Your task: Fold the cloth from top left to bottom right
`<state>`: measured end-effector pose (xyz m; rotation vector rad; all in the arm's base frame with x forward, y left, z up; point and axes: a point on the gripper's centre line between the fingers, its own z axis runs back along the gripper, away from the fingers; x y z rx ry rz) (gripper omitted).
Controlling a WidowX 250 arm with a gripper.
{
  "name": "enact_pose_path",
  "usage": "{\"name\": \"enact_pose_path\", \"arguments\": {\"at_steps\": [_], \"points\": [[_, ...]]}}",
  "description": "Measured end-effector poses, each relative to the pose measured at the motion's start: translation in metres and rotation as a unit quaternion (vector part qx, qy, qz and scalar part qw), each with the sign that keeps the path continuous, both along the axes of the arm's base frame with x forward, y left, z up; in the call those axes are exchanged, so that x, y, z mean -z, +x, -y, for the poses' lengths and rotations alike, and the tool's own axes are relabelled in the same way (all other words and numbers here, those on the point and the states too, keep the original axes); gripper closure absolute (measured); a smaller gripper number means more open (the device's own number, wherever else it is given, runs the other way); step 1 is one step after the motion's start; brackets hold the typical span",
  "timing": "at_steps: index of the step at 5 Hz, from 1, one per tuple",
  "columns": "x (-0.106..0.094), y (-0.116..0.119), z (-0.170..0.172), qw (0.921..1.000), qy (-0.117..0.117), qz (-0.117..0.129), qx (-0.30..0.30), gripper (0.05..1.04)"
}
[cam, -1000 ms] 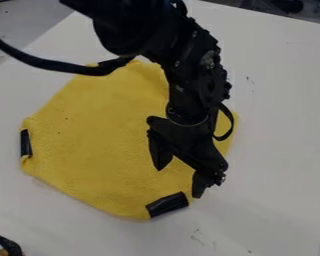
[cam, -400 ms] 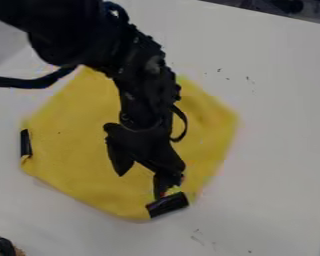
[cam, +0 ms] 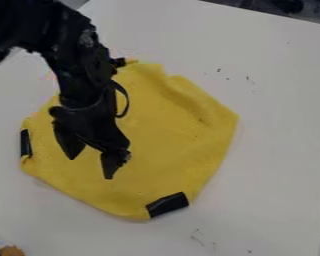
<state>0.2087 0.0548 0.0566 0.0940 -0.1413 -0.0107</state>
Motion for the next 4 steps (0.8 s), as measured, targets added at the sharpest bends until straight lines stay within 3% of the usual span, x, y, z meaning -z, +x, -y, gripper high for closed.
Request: {"name": "enact_pose_path", "arguments": {"at_steps": [1,2,4], "points": [[-0.010,0.003,-0.050,0.9990,0.021,0.026,-0.031,0.083],[-0.007,0.003,-0.092,0.9980,0.027,0.028,-0.050,0.083],[0.019,-0.006,-0.129,0.9964,0.018,0.026,-0.078,0.083]]}}
